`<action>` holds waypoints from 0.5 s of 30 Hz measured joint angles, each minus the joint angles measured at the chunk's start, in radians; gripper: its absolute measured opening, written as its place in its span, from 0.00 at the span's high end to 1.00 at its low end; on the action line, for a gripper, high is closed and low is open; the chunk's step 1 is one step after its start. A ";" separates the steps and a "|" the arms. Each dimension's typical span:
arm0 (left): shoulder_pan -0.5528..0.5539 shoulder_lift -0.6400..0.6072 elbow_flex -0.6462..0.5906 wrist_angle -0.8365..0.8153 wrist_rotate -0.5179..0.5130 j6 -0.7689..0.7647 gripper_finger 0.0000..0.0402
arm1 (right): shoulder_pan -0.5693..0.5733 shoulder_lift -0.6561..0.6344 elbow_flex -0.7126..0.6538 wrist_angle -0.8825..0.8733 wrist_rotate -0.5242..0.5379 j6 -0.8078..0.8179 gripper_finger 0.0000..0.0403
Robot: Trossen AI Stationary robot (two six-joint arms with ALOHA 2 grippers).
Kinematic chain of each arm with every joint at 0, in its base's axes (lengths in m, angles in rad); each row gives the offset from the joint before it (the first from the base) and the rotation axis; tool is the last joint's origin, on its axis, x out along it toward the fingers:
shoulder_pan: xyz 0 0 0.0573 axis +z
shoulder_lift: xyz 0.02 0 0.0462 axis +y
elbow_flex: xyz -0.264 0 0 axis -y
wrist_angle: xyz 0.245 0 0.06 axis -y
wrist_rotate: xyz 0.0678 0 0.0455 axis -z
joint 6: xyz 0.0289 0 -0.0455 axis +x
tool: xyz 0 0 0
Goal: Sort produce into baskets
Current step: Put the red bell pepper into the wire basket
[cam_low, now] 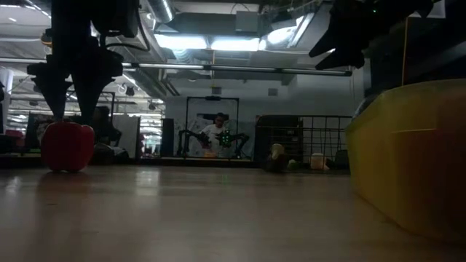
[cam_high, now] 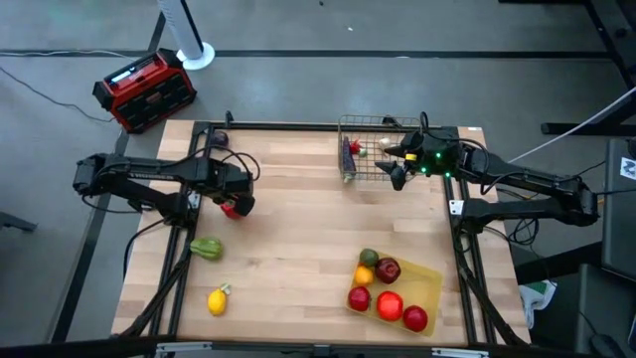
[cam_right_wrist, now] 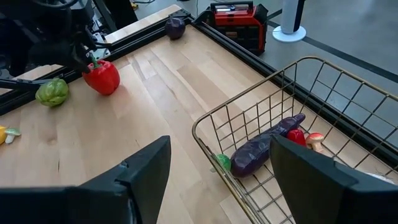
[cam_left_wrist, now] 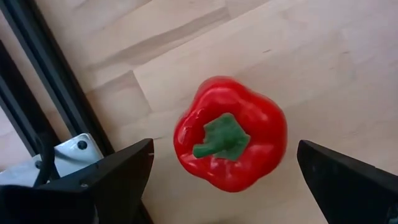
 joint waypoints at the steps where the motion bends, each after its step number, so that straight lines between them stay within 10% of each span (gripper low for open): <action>1: -0.001 0.000 0.000 0.000 0.000 -0.006 0.03 | 0.000 0.000 0.000 0.000 0.000 0.000 0.33; 15: 0.014 0.000 -0.001 0.011 0.024 0.070 0.00 | 0.000 0.000 0.000 0.000 0.000 0.000 0.33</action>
